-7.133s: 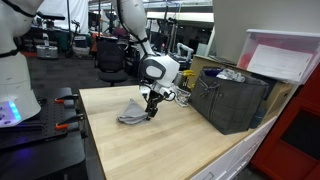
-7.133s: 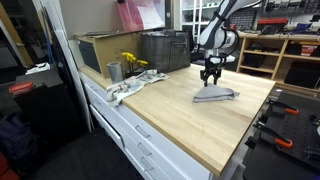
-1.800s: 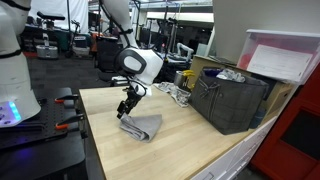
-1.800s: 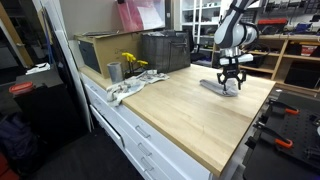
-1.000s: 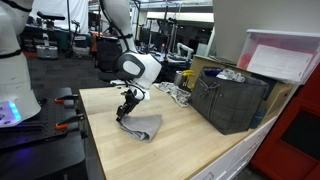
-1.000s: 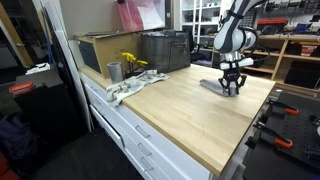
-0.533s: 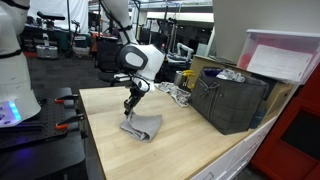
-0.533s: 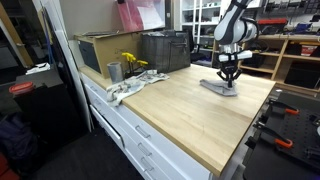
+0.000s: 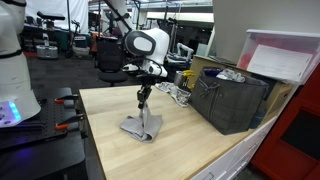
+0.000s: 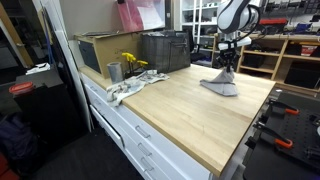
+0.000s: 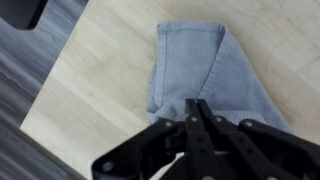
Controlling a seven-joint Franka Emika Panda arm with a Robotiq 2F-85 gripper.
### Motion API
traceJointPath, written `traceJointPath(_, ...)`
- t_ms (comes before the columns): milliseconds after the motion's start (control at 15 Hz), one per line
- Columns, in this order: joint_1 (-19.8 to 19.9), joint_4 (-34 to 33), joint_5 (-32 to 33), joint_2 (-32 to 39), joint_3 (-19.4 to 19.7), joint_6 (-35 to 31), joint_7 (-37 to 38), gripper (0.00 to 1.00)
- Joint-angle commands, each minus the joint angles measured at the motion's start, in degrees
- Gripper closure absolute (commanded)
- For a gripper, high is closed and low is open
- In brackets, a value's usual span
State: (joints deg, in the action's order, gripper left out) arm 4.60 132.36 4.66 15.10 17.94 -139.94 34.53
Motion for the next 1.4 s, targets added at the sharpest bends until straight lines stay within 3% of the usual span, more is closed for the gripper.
traceJointPath(0, -1.0, -5.68, 9.16, 0.0, 2.04, -1.26, 5.88, 0.99)
traceJointPath(333, -1.59, -14.9, 20.57, 4.28, 2.54, -3.51, 12.7, 0.99)
traceJointPath(400, -1.69, -16.61, 22.19, 5.2, 2.58, -3.29, 13.44, 0.71)
traceJointPath(467, -1.95, -17.69, 24.13, 5.77, 2.78, -3.72, 14.63, 0.69)
traceJointPath(800, -3.31, -17.19, 33.3, 5.94, 4.34, -6.8, 19.02, 0.33)
traceJointPath(1067, -1.74, -11.96, 32.53, 2.73, 2.55, -6.17, 16.95, 0.03)
traceJointPath(1333, 0.73, -5.47, 25.88, 0.7, 0.46, -5.62, 12.45, 0.0)
